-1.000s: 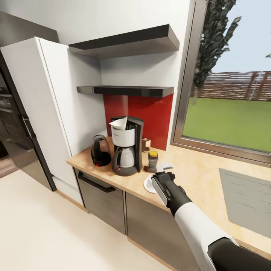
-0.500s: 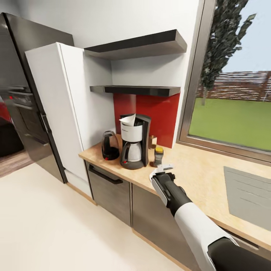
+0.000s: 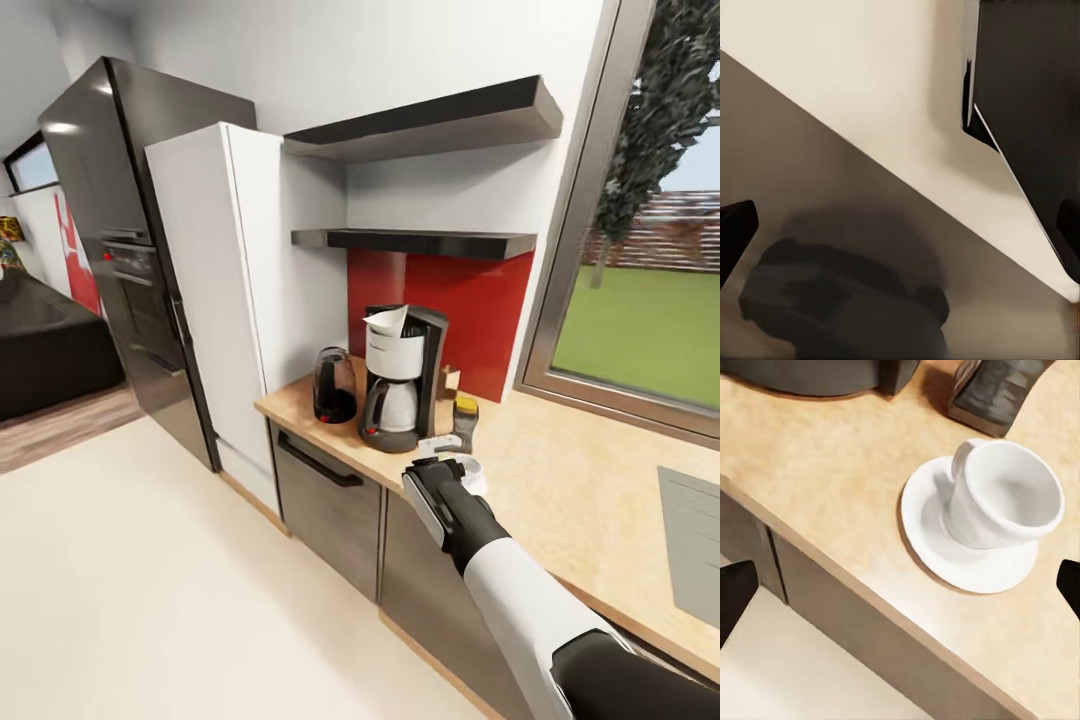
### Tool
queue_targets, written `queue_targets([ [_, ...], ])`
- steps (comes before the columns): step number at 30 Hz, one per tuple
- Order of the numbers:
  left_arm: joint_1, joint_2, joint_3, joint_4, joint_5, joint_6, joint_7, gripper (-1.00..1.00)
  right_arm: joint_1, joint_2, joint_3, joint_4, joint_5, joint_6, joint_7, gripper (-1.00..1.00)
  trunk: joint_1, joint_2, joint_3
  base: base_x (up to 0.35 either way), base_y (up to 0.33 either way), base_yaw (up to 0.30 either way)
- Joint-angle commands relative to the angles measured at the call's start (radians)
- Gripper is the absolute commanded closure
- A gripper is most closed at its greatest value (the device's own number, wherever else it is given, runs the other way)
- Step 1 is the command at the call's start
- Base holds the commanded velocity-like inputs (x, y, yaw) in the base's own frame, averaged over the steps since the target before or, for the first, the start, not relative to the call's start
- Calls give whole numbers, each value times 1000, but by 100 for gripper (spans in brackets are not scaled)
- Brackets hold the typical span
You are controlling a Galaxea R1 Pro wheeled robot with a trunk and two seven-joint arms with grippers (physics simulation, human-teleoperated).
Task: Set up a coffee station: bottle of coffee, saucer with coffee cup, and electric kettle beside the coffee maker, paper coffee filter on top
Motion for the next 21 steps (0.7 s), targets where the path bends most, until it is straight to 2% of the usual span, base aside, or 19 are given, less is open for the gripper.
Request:
queue_targets([
  [1, 0, -1, 8, -2, -11, 4, 2, -100, -1, 0, 11, 0, -9, 2, -7, -100, 1, -2, -2, 0, 0, 277],
  [2, 0, -1, 8, -2, -11, 4, 2, -100, -1, 0, 24, 0, -9, 2, -7, -100, 1, -2, -1, 0, 0, 277],
  [3, -1, -1, 8, -3, -11, 4, 2, -100, -1, 0, 55, 1, -10, 1, -5, -100, 1, -2, -1, 0, 0, 277],
  [4, 0, -1, 8, -3, -11, 4, 2, -100, -1, 0, 68, 2, -11, 1, -4, -100, 1, -2, -1, 0, 0, 277],
  [8, 0, 0, 8, -3, -11, 4, 2, -100, 8, 0, 160, 20, -15, -1, 3, -100, 1, -2, 1, 0, 0, 277],
  [9, 0, 0, 8, -3, -11, 4, 2, -100, 11, 0, 170, 21, -15, -1, 7, -100, 1, -2, 1, 0, 0, 277],
  [11, 1, 0, 8, -3, -11, 4, 2, -100, 33, 0, 206, 23, -15, -2, 54, -100, 1, -2, 2, 0, 0, 277],
  [12, 0, 0, 8, -3, -11, 4, 2, -100, 48, 0, 224, 24, -16, -2, 112, -100, 1, -2, 3, 0, 0, 277],
  [17, 1, -1, 8, -3, -11, 4, 2, -100, 121, 0, 241, 27, -15, -11, 266, -100, 1, -2, 3, 0, 0, 277],
  [21, 1, -1, 8, -3, -10, 3, 2, -100, 177, 0, 244, 47, -15, -56, 308, -100, 1, -2, 3, 0, 0, 277],
])
